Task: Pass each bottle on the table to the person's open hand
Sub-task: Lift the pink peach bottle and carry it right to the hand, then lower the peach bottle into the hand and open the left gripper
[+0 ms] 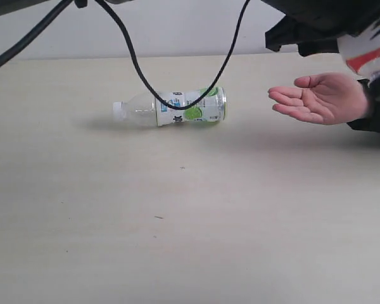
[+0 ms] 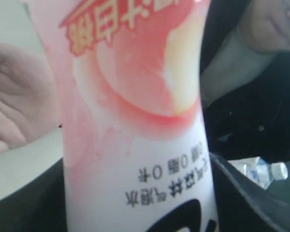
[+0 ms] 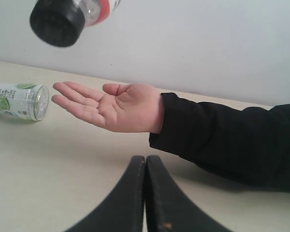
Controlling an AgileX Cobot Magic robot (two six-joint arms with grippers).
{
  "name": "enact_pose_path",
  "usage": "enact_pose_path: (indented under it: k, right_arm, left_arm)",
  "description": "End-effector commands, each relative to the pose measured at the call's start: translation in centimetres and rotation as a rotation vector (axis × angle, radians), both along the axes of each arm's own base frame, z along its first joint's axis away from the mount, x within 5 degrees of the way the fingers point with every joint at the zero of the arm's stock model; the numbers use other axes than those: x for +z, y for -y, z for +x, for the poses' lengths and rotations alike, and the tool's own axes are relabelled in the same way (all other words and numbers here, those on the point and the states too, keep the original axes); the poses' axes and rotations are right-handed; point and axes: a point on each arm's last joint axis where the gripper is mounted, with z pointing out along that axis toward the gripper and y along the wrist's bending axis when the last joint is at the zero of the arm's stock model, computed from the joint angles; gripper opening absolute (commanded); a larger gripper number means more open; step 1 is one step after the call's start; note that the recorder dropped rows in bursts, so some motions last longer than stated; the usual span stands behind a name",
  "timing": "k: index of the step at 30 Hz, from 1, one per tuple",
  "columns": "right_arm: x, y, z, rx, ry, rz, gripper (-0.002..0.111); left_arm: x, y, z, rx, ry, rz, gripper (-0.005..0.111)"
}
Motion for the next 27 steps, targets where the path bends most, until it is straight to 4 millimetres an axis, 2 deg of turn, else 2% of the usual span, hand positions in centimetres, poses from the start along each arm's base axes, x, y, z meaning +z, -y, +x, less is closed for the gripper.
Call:
enact_pose_path:
  k: [1,7,19,27]
  right_arm:
    - [0.0,0.1,0.0,-0.007,0.012,-0.001,0.0]
    - [0.0,0.1,0.0,-0.007,0.012,-0.001,0.0]
    - [0.0,0.1,0.0,-0.007,0.012,-0.001,0.0]
    - [0.0,0.1,0.0,-0.007,0.012,-0.001,0.0]
  left_arm:
    - [0.3,-1.0,2.1,0.081,-0.12,-0.116,0.0]
    - [-2.1,-0.3,3.7,0.099,-0.128,-0.125,0.0]
    - [-9.2,2.1,6.3,0.127,-0.259,-0.168,0.0]
    - [-11.7,2.2,7.4,0.133,-0.292,-0.161,0.0]
